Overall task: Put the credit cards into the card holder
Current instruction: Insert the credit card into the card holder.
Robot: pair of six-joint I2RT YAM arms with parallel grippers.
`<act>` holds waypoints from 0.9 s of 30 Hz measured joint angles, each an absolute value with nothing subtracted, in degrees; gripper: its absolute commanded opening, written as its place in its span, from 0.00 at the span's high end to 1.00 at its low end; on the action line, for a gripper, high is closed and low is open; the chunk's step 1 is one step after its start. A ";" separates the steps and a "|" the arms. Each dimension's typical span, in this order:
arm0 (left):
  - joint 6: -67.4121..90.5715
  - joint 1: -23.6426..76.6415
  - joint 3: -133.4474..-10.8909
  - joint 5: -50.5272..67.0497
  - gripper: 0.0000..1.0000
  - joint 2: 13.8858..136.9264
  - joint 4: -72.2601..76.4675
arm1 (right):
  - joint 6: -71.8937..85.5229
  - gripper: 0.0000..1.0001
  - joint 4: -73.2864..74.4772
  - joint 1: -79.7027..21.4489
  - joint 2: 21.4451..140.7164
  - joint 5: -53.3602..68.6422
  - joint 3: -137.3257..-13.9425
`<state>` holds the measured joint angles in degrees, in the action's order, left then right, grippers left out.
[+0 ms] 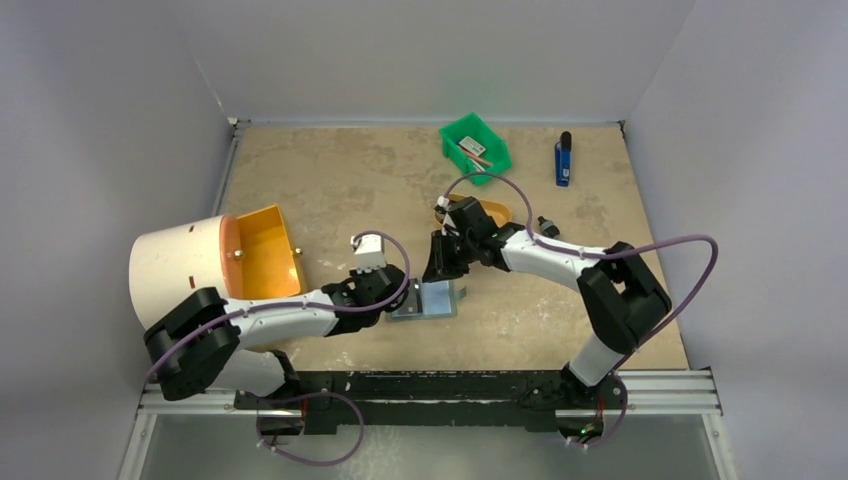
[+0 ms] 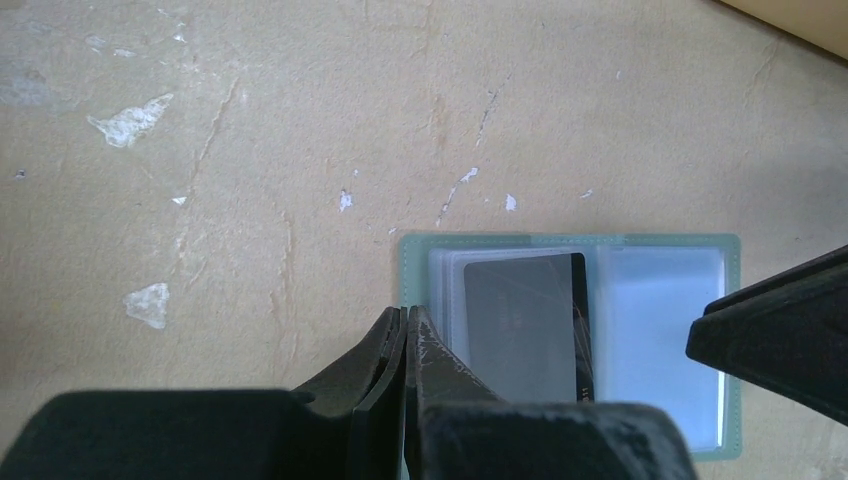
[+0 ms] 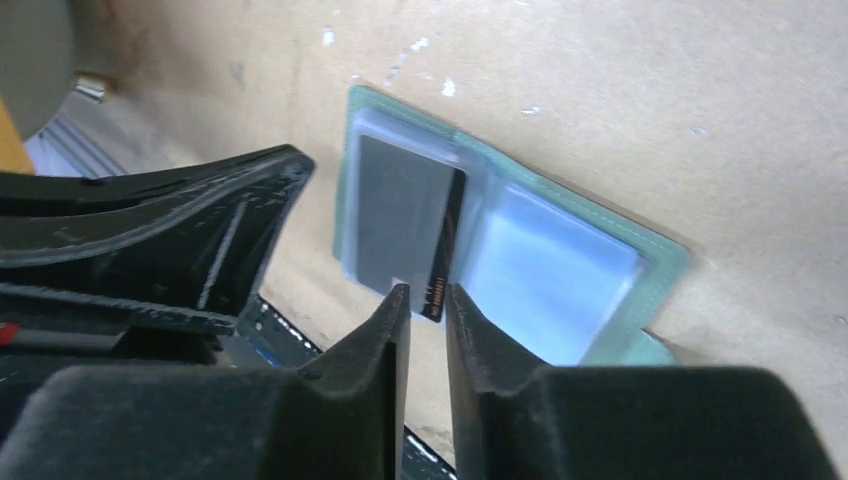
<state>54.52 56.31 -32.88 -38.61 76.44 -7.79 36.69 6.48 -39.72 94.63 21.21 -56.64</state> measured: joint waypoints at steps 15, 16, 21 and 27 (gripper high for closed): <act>55.13 54.76 -31.42 -38.11 1.00 80.62 -7.49 | 35.05 0.96 7.88 -40.58 102.59 19.00 -57.04; 55.11 54.74 -31.33 -38.02 1.00 80.66 -7.07 | 35.05 0.96 7.88 -40.62 102.74 19.00 -57.36; 55.13 54.61 -31.03 -37.69 1.00 81.03 -5.08 | 34.87 0.97 7.75 -41.71 103.00 19.00 -58.59; 55.13 54.46 -30.92 -37.12 1.00 81.23 -3.90 | 34.87 0.98 7.68 -42.78 103.68 19.11 -59.13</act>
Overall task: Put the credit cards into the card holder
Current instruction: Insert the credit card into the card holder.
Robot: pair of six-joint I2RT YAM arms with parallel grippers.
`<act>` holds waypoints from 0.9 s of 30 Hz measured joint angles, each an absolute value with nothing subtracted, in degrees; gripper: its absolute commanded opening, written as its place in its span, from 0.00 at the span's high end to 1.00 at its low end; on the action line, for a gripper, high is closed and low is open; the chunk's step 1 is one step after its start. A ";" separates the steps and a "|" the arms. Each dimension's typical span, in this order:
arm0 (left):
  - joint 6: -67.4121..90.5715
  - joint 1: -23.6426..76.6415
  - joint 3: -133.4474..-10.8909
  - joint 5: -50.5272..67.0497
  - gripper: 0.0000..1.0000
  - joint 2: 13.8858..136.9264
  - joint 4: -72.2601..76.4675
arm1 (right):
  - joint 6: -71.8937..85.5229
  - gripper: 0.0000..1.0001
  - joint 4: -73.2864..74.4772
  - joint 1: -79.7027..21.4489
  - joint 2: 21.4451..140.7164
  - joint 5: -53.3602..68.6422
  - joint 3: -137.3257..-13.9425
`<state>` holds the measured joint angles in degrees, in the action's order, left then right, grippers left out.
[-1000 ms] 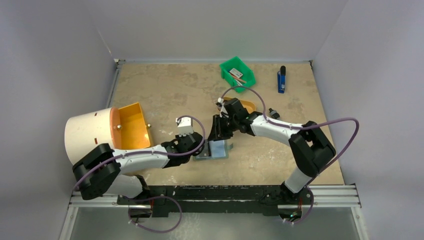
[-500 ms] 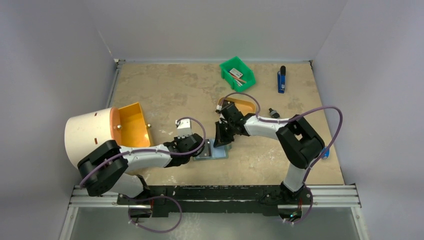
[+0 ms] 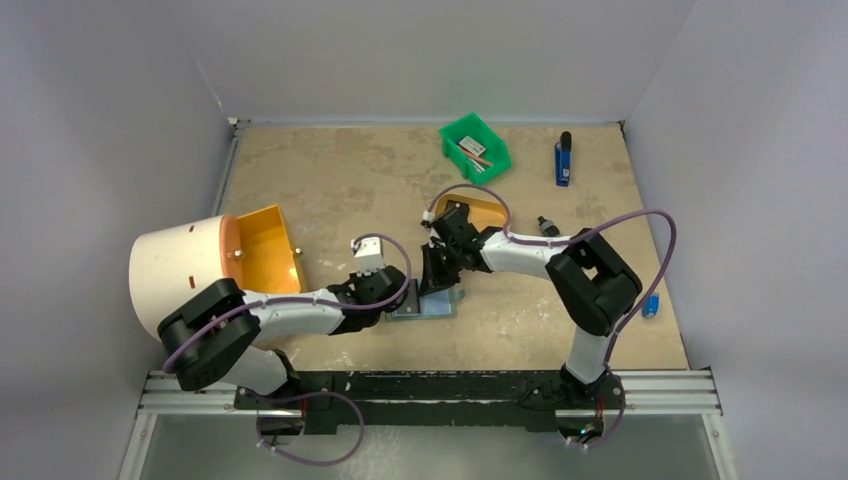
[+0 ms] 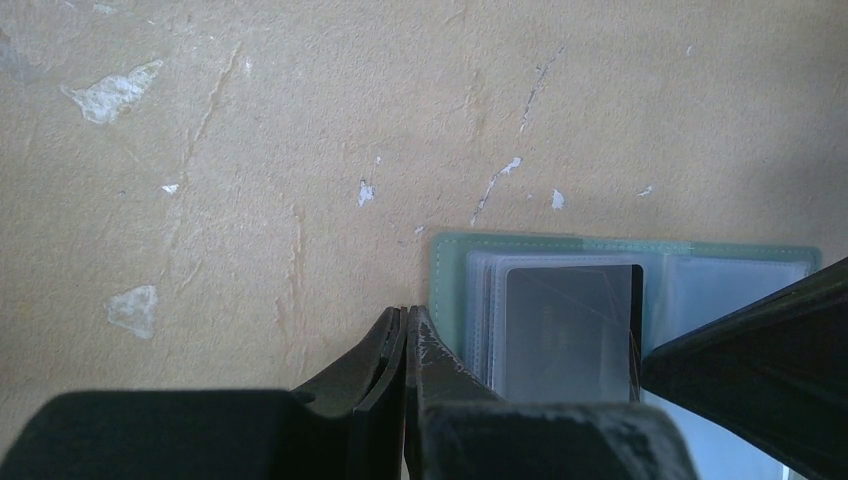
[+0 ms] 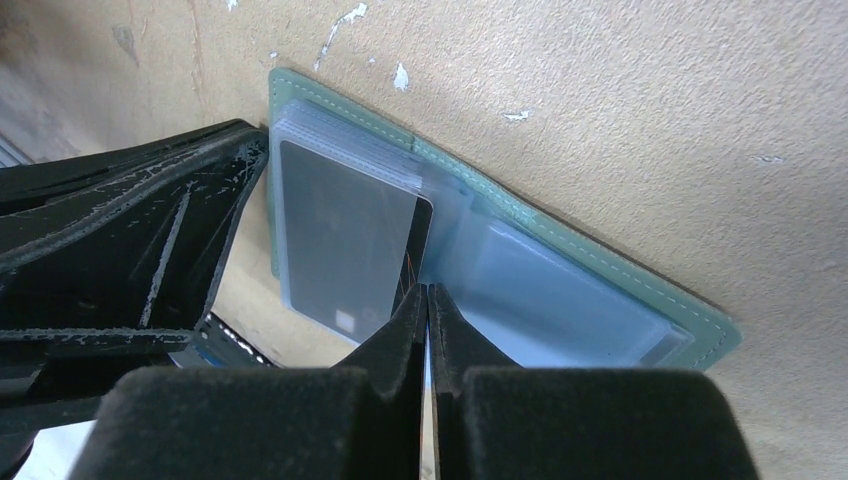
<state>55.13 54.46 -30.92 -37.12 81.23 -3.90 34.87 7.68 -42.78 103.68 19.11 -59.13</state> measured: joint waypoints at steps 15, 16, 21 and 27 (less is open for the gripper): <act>55.13 54.39 -30.15 -36.67 1.00 81.06 -1.91 | 34.92 0.94 8.34 -43.88 103.88 19.88 -59.99; 55.13 54.39 -30.13 -36.60 1.00 80.82 -2.24 | 34.92 0.88 9.04 -43.88 103.37 19.49 -59.99; 55.16 54.39 -30.11 -36.84 1.00 78.19 -5.43 | 35.03 0.50 13.37 -43.88 94.89 13.26 -58.50; 55.16 54.39 -30.09 -38.28 0.95 71.50 -8.49 | 34.39 0.38 17.21 -41.69 80.75 4.97 -54.61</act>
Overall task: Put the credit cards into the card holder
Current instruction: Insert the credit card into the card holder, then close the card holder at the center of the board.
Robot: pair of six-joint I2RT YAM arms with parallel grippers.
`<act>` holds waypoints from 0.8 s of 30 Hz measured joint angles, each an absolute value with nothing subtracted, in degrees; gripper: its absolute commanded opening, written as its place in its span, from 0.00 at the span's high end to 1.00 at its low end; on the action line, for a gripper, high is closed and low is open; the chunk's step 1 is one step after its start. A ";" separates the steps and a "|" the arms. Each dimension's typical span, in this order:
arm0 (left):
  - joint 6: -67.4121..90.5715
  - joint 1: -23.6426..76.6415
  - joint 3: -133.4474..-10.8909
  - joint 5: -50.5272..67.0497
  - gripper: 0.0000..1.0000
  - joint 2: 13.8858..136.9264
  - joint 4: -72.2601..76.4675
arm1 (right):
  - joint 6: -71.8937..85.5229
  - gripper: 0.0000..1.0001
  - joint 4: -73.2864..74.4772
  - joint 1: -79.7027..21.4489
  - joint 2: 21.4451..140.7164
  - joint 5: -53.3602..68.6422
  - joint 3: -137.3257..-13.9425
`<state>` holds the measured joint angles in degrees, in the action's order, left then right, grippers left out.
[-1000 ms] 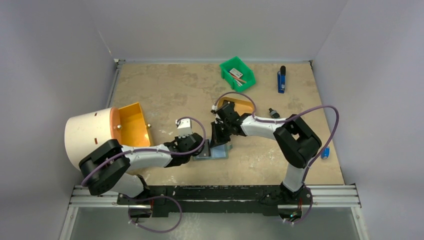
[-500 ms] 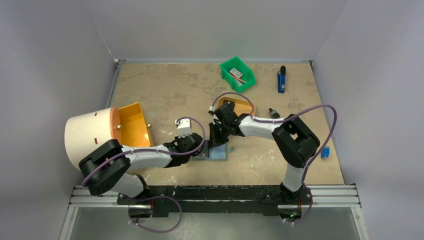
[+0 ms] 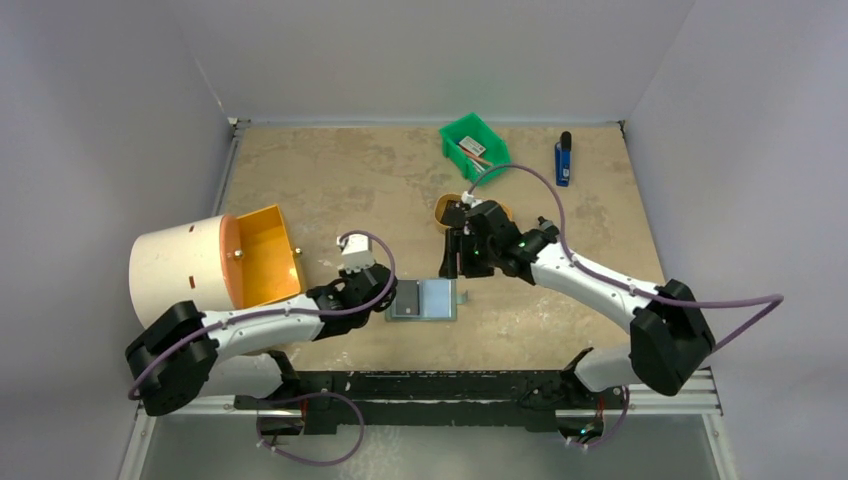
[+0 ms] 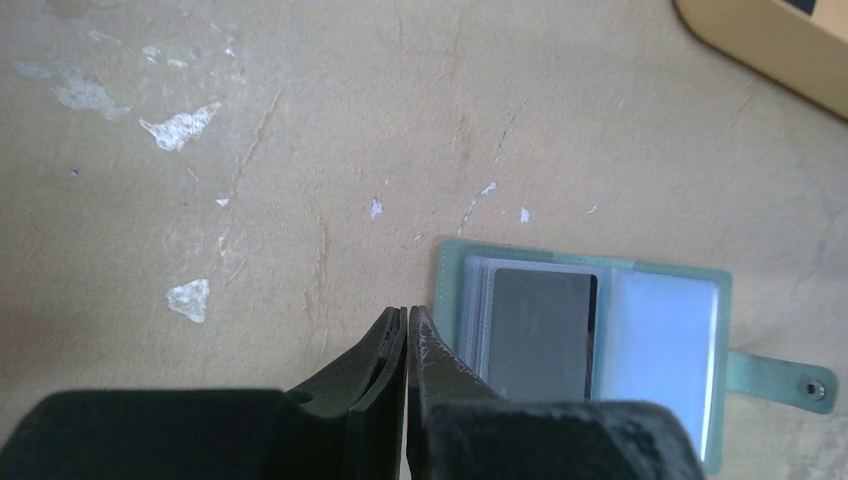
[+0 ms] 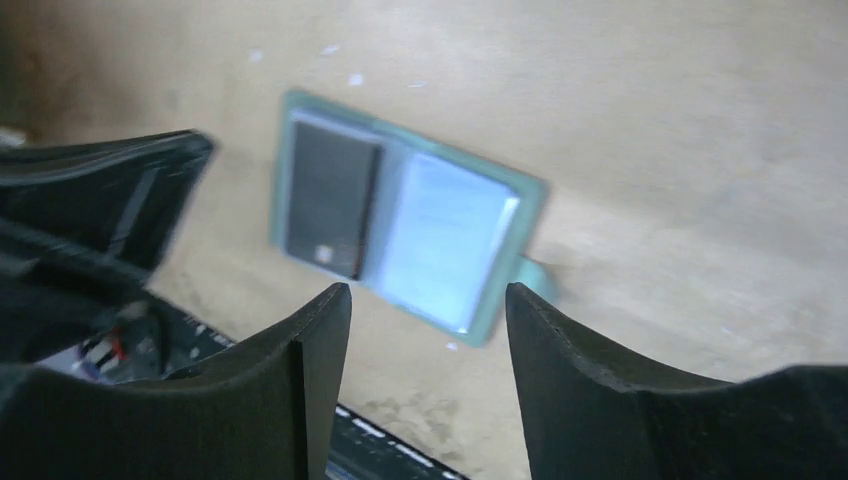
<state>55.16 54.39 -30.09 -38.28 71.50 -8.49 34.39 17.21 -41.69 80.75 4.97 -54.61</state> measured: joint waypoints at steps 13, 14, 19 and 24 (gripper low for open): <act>54.94 54.39 -31.09 -39.33 0.94 66.72 -12.82 | 34.02 0.67 17.02 -37.47 87.46 4.38 -48.18; 54.94 54.39 -31.29 -39.33 0.94 66.70 -13.17 | 34.06 0.74 16.86 -37.47 87.85 4.58 -48.18; 54.94 54.39 -31.70 -39.40 0.94 65.34 -14.52 | 33.87 1.00 16.84 -37.47 87.74 5.52 -48.18; 54.89 54.39 -32.25 -39.48 0.96 64.40 -15.59 | 33.82 1.00 17.91 -37.43 83.85 5.50 -47.57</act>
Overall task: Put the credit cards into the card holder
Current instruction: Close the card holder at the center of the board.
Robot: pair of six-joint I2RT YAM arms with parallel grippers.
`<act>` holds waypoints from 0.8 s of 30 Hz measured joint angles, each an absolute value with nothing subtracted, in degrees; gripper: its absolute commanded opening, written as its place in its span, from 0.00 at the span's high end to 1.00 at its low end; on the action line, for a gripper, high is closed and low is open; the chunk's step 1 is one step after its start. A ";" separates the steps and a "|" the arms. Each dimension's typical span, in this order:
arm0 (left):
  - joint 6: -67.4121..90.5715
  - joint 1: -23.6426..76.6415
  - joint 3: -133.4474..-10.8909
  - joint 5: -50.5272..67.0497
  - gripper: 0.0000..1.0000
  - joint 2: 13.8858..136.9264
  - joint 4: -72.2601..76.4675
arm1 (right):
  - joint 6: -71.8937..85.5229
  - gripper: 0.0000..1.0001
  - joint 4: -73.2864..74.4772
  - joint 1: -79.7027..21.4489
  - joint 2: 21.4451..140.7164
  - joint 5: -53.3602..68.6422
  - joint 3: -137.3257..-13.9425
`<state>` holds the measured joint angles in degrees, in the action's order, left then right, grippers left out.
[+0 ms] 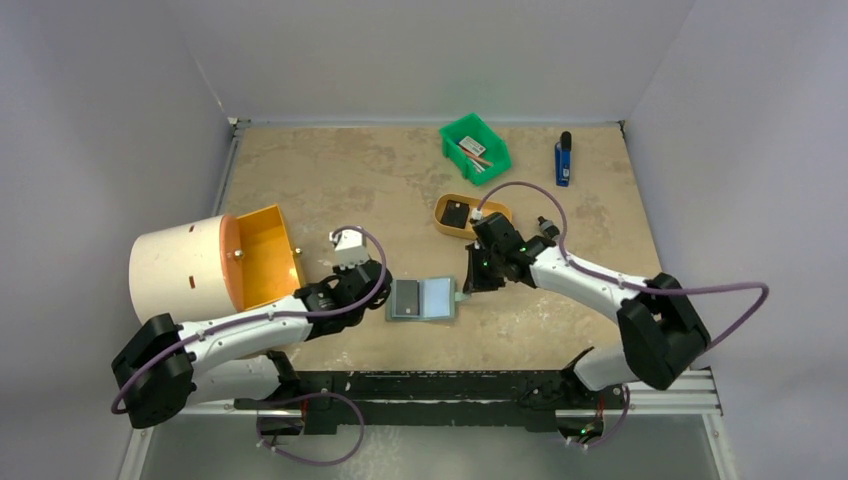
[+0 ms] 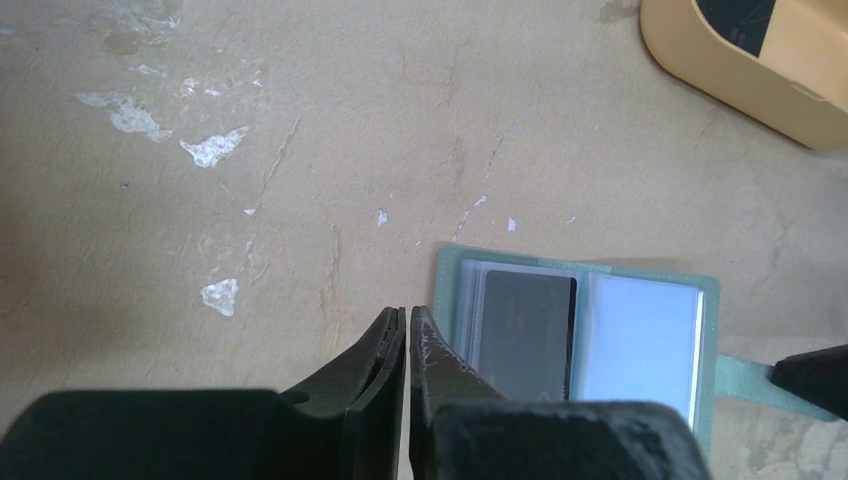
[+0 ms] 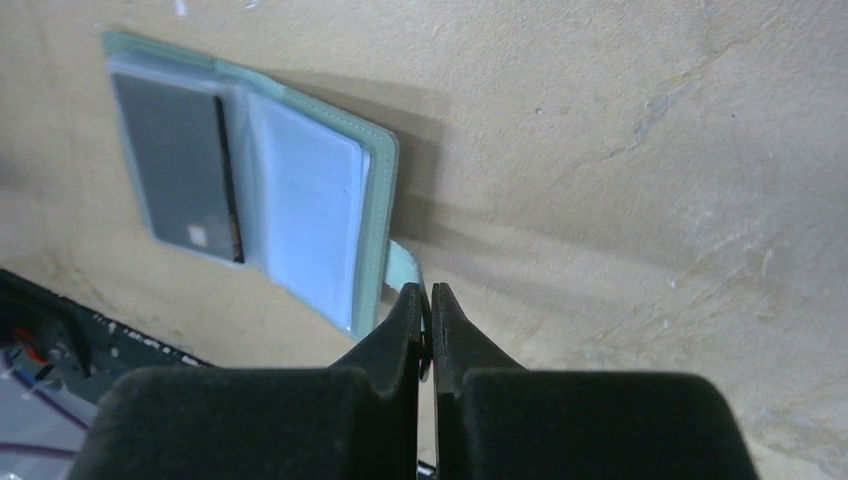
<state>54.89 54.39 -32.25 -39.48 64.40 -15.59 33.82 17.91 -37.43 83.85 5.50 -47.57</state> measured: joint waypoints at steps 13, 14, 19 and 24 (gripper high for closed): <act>53.87 54.39 -36.12 -40.12 0.97 63.24 -16.69 | 31.07 1.00 21.21 -37.60 73.73 9.37 -49.82; 53.84 54.39 -36.18 -40.18 0.97 63.20 -16.86 | 30.85 1.00 21.26 -37.69 73.73 9.89 -50.39; 53.82 54.39 -36.23 -40.64 0.97 62.81 -18.09 | 30.17 1.00 22.00 -39.22 74.61 10.26 -54.61; 53.82 54.39 -36.23 -41.25 0.97 61.78 -19.05 | 30.24 1.00 25.06 -40.07 74.15 7.97 -57.30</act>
<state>53.82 54.39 -36.23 -41.25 61.78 -19.05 30.24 25.06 -40.07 74.15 7.97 -57.30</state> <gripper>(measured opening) 0.036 0.019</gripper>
